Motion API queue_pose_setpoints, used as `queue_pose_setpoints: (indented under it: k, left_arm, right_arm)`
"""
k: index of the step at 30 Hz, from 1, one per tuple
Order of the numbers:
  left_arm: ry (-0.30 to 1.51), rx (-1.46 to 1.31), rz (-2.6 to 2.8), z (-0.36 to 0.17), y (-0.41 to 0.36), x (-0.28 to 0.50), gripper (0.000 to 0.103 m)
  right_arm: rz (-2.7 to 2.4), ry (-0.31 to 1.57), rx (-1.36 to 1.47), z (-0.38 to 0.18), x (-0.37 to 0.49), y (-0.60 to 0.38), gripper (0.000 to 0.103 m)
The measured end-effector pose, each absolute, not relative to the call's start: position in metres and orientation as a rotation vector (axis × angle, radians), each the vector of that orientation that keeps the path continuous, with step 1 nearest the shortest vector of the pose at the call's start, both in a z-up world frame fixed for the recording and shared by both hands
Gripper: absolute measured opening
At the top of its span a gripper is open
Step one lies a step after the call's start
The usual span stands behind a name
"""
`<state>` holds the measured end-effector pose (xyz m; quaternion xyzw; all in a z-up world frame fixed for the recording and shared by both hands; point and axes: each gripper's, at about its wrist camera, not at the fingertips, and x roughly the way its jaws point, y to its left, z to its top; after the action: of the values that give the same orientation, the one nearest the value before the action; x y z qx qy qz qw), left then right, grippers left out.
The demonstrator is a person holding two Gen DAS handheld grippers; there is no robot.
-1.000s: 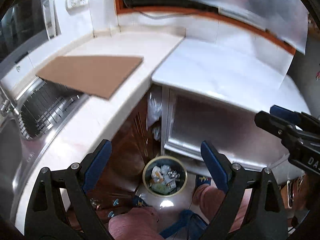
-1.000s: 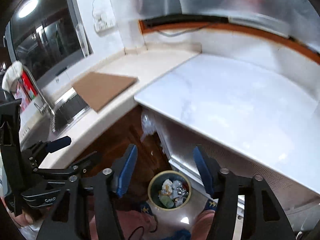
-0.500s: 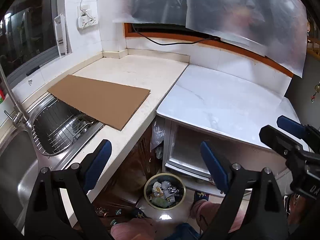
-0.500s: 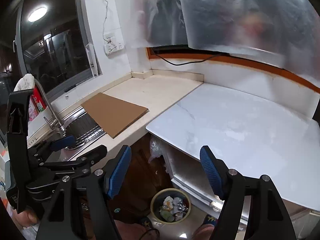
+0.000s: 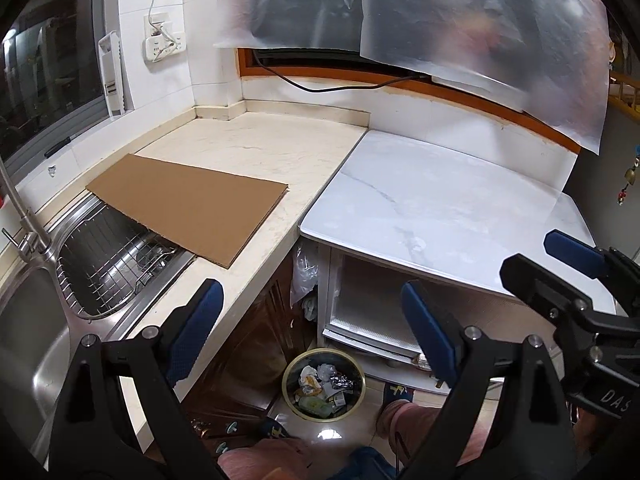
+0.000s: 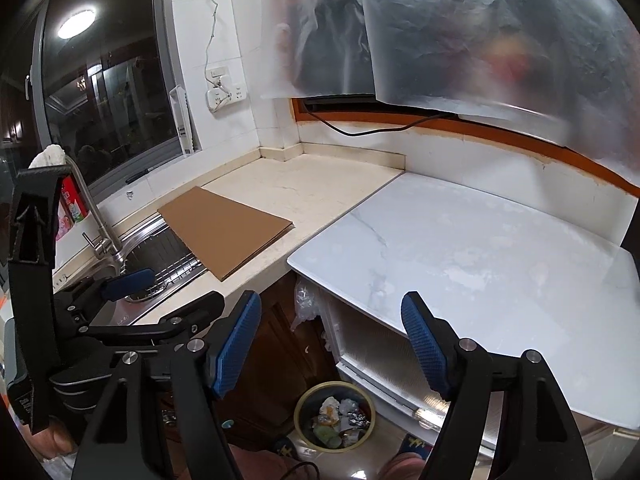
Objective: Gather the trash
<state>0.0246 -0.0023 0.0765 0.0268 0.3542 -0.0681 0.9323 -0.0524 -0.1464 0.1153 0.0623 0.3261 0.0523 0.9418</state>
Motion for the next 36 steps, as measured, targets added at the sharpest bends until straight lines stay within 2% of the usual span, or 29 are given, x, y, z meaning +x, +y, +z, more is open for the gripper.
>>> queue_pose_setpoints:
  k: [36]
  left_arm:
    - [0.713, 0.065, -0.105, 0.0771, -0.0004, 0.0193, 0.089]
  right_arm:
    - [0.109, 0.664, 0.156, 0.105, -0.0465, -0.1517, 0.074]
